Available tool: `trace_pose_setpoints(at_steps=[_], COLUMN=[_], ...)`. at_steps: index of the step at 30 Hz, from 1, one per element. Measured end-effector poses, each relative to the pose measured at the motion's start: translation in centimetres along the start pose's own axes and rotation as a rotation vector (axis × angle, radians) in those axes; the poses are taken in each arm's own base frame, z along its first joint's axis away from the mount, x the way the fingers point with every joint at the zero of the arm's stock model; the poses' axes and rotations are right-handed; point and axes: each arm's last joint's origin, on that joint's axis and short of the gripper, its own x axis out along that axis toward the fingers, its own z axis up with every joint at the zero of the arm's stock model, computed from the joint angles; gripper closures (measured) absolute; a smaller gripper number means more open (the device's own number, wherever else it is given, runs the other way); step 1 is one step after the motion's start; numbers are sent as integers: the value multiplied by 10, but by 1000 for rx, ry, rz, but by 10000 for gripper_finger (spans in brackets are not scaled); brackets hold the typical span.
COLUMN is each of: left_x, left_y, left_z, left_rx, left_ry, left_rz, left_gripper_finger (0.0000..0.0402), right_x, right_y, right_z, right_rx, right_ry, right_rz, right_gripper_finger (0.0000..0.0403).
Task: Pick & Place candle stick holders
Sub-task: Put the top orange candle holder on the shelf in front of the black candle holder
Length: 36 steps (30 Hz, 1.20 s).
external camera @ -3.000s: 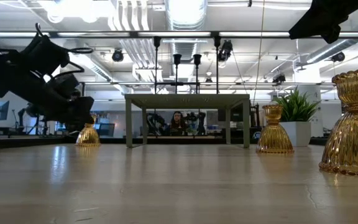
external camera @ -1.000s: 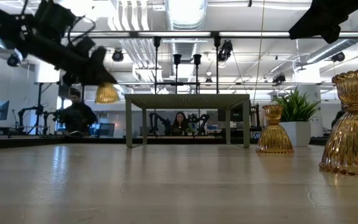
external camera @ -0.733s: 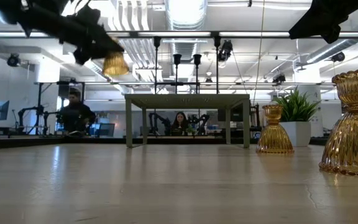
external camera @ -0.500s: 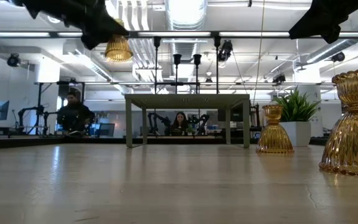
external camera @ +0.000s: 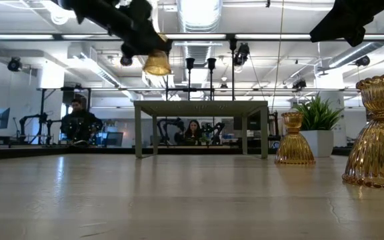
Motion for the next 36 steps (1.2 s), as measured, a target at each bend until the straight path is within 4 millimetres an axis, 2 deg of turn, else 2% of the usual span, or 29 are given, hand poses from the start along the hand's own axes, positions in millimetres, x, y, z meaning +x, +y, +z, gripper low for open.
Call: trace_pose_setpoints(at_steps=[8,18,26,36], left_x=[38,69,76,76], left_y=[5,23,35,42], left_z=[-2,-20,-29,-42], left_rx=[110,171,169,159], left_ry=[-37,-3,-80,-46], left_rz=[34,87,117,150], left_gripper_finger=[276,276,276,276], right_x=[0,0,0,0], right_y=[0,0,0,0], right_z=[0,0,0,0], right_rx=[0,0,0,0], right_ry=[0,0,0,0], right_rz=[0,0,0,0], right_gripper_finger=[331,325,313,323])
